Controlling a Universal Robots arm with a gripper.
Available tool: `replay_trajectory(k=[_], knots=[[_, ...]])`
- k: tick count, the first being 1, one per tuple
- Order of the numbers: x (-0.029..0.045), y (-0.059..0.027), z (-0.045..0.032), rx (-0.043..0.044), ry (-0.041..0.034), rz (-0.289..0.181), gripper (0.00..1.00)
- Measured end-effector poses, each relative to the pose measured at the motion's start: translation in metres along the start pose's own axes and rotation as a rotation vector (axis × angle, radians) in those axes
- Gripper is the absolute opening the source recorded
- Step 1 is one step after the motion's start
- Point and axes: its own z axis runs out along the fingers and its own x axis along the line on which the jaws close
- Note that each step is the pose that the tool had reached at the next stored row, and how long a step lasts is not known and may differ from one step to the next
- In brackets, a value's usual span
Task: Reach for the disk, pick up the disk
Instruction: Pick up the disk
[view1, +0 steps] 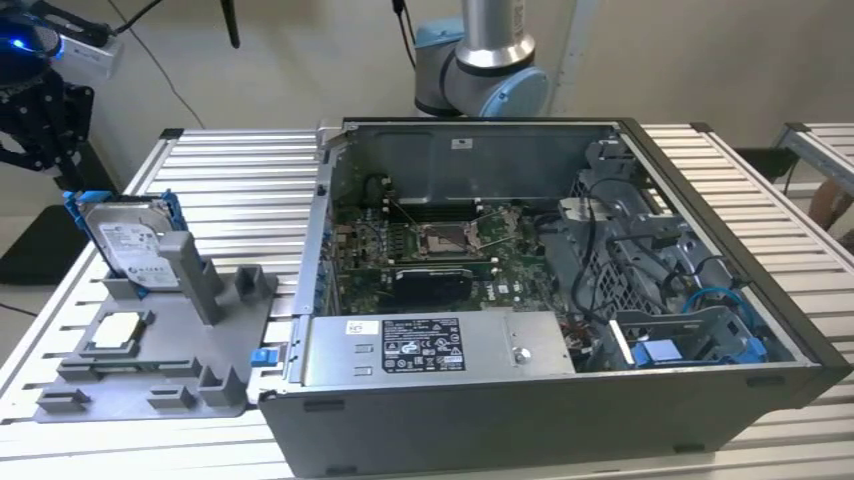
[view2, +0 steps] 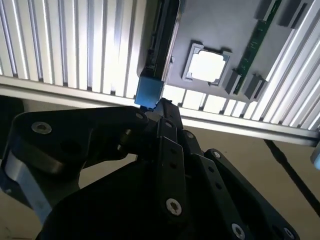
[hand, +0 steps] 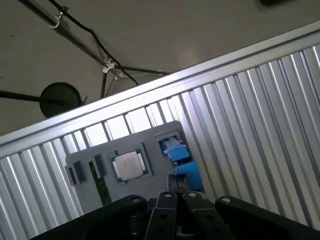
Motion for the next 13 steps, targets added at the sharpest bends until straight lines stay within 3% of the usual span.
replay_trajectory(k=[13], knots=[[0.0000, 0.0000, 0.0000, 0.0000, 0.0079, -0.208, 0.00]])
